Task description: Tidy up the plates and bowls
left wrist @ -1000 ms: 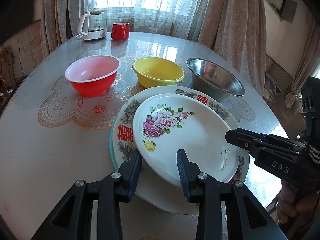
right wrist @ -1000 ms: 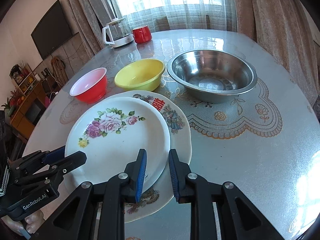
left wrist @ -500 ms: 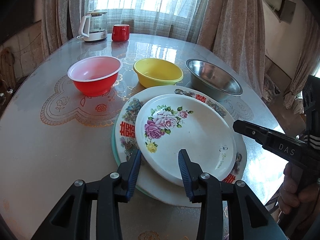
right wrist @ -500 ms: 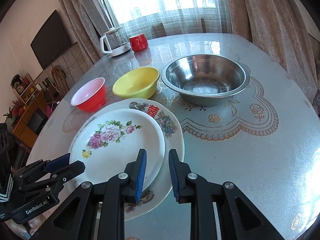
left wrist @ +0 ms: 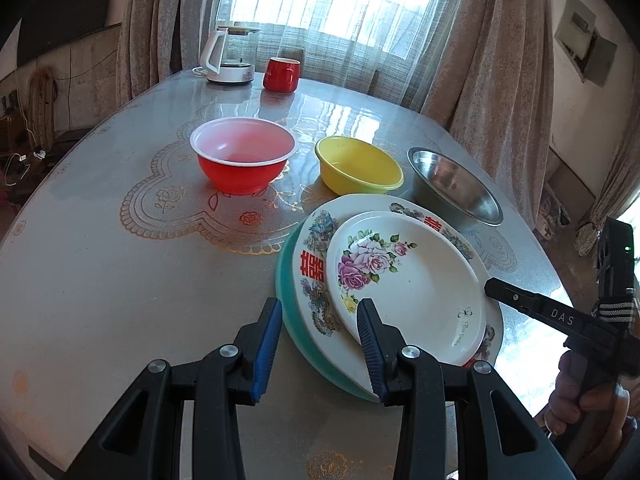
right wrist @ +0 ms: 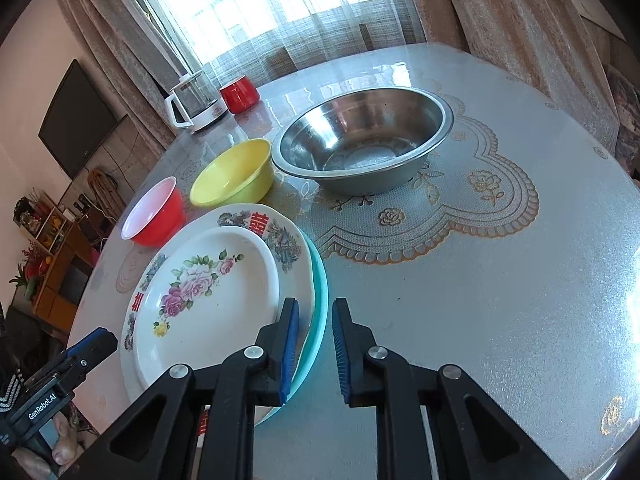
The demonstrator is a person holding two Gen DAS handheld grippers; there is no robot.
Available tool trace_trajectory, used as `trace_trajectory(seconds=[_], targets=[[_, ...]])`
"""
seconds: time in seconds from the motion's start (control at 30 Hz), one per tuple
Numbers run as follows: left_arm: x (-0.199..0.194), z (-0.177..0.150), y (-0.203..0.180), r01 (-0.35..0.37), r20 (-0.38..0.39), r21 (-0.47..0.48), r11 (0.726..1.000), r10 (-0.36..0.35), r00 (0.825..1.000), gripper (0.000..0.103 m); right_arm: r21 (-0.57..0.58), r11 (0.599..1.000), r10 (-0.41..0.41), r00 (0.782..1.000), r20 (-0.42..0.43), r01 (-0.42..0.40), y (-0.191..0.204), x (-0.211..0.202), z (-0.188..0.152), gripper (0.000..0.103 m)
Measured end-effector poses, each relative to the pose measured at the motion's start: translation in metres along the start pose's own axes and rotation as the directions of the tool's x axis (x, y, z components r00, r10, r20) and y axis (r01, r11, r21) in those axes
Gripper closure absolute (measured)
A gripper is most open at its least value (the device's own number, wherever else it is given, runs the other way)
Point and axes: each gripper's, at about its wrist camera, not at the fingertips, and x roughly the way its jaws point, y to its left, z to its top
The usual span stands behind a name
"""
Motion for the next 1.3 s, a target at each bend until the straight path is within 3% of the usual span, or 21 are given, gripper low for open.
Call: trace_trajectory(seconds=[0.33,0.73,1.0,1.3], targets=[[0.011,-0.01,-0.007,0.048,-0.029,0.037,0.998,-0.047,0.998,0.066,-0.066,0.997,-0.032,0.999,0.024,0.034,0.011,0.004,-0.002,0.09],[0.009,-0.012,-0.011,0.01,-0.003,0.058,0.998,-0.01,1.0,0.066,-0.091,0.995,-0.037,0.999,0.023,0.039,0.015,0.011,0.003,0.089],[0.001,-0.009,-0.004,-0.052,0.042,0.038,0.998,0.05,0.998,0.063,-0.077,0.996,-0.036,0.999,-0.005,0.035,0.013,0.011,0.002,0.083],[-0.008,-0.009,0.006,-0.099,0.059,-0.013,0.995,0.099,0.993,0.062,-0.073,0.994,-0.077,0.995,0.063,0.082,0.011,-0.008,0.004,0.069]])
